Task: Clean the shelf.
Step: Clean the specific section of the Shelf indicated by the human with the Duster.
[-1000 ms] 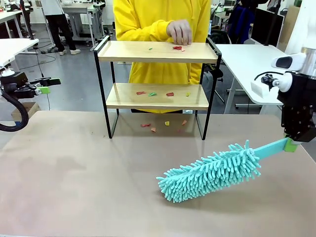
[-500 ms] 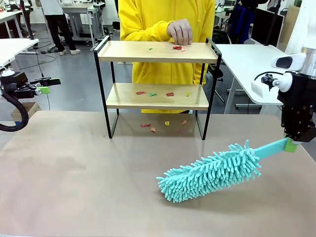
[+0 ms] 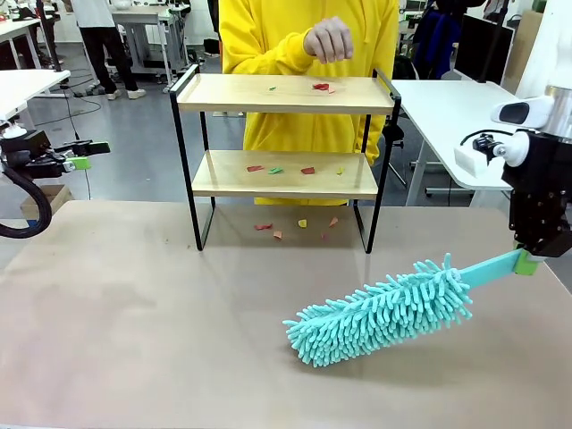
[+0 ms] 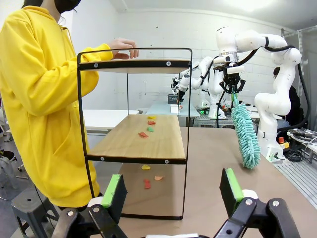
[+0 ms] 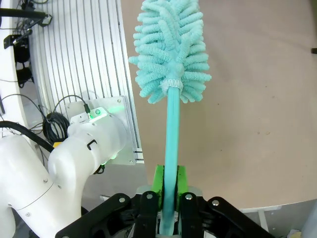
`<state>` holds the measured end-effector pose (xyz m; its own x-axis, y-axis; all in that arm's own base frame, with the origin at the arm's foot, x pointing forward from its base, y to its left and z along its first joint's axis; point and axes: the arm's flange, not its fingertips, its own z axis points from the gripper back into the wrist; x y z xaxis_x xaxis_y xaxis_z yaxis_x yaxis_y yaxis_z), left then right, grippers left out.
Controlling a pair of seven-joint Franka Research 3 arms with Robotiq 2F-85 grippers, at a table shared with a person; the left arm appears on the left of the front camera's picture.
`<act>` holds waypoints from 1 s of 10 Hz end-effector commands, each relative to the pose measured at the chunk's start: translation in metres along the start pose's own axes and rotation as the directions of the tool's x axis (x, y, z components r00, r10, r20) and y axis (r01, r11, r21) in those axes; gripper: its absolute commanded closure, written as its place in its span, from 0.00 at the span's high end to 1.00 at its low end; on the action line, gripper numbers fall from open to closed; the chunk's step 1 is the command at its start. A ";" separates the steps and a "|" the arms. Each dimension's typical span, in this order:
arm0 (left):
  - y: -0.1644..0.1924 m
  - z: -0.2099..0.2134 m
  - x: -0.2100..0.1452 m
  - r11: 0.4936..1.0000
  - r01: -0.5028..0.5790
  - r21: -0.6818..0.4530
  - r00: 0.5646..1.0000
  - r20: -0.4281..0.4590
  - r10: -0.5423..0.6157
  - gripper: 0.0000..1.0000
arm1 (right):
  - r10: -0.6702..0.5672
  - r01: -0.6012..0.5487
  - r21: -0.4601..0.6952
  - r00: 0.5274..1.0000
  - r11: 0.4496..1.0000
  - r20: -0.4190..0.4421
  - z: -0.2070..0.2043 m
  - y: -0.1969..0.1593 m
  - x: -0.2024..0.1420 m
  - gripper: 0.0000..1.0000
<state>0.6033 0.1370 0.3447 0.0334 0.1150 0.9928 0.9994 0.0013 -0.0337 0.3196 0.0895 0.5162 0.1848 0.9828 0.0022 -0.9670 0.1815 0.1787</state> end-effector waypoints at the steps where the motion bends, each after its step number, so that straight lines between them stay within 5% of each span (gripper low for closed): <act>1: -0.001 -0.001 0.003 1.000 0.014 0.001 1.000 -0.001 -0.014 1.00 | 0.002 -0.002 -0.001 1.000 1.000 -0.002 0.006 0.001 -0.002 0.13; 10: -0.001 -0.001 0.003 1.000 0.014 0.001 1.000 -0.001 -0.014 1.00 | 0.002 -0.002 -0.001 1.000 1.000 -0.002 0.006 0.001 -0.002 0.13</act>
<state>0.6033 0.1370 0.3447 0.0334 0.1150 0.9928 0.9994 0.0013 -0.0337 0.3196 0.0895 0.5162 0.1849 0.9828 0.0022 -0.9670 0.1815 0.1787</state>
